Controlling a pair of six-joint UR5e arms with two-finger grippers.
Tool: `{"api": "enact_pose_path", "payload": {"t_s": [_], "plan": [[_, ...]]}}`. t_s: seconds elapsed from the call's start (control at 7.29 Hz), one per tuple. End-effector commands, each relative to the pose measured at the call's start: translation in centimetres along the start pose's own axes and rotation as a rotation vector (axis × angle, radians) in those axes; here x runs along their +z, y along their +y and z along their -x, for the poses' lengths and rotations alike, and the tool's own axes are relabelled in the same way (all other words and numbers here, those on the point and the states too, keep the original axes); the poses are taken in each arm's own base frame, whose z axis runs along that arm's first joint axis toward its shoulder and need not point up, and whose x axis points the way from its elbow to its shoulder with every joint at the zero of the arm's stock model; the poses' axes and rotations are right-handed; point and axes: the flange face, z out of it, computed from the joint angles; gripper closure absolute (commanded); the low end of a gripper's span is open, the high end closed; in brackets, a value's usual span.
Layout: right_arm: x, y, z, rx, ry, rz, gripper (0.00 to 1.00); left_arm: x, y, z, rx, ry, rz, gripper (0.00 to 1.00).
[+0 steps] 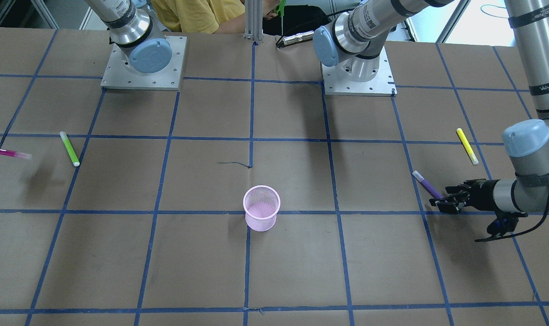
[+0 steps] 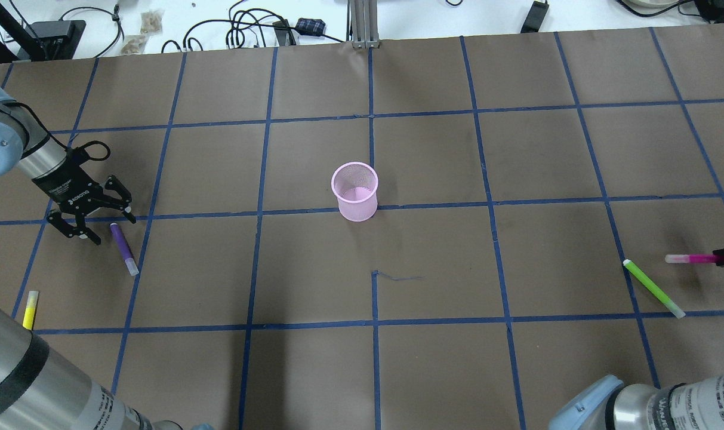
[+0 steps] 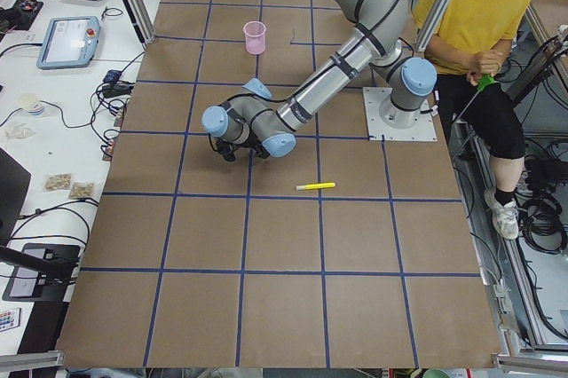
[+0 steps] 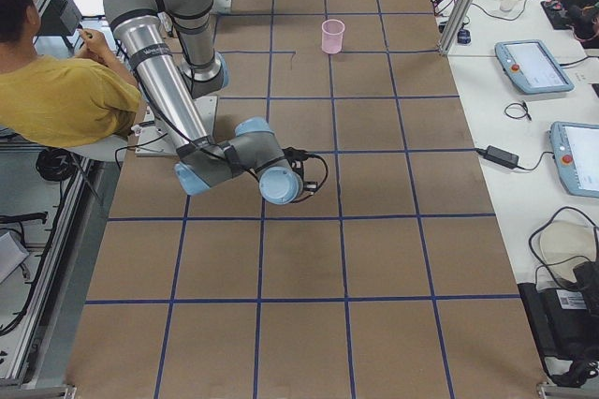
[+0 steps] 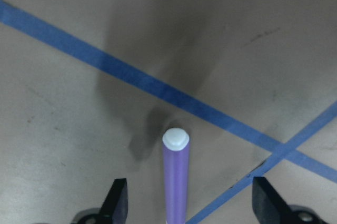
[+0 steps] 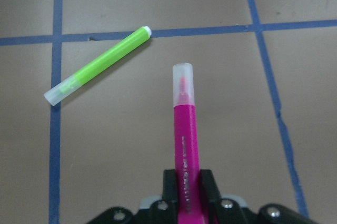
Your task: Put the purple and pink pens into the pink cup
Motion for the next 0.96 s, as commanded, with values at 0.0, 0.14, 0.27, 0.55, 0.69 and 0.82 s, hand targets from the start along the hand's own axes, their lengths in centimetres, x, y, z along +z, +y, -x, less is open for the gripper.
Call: {"api": "enact_pose_path", "payload": {"t_s": [0.0,0.14,0.27,0.55,0.69,0.82], "plan": [[-5.4,-11.6,-2.3,-0.006,0.039,0.126,1.0,-0.1,-0.2,0.2,-0.001,0.003,-0.001,0.33],[-5.5,-18.7,-3.4,-0.012,0.025,0.183,1.0,0.2,-0.3,0.2,-0.003,0.006,0.003,0.33],[-4.2,-25.8,-4.4,0.018,0.0,0.23,1.0,0.2,-0.3,0.2,-0.003,0.005,0.005,0.33],[1.1,-40.4,-5.4,0.02,-0.032,0.359,1.0,0.2,-0.7,0.3,0.013,0.0,-0.026,0.45],[4.9,-46.7,-5.2,0.063,-0.02,0.374,1.0,0.0,-0.9,0.3,0.026,-0.004,-0.045,0.55],[8.8,-52.4,-5.0,0.071,0.007,0.398,1.0,0.1,-0.7,0.3,0.02,-0.004,-0.037,0.93]]}}
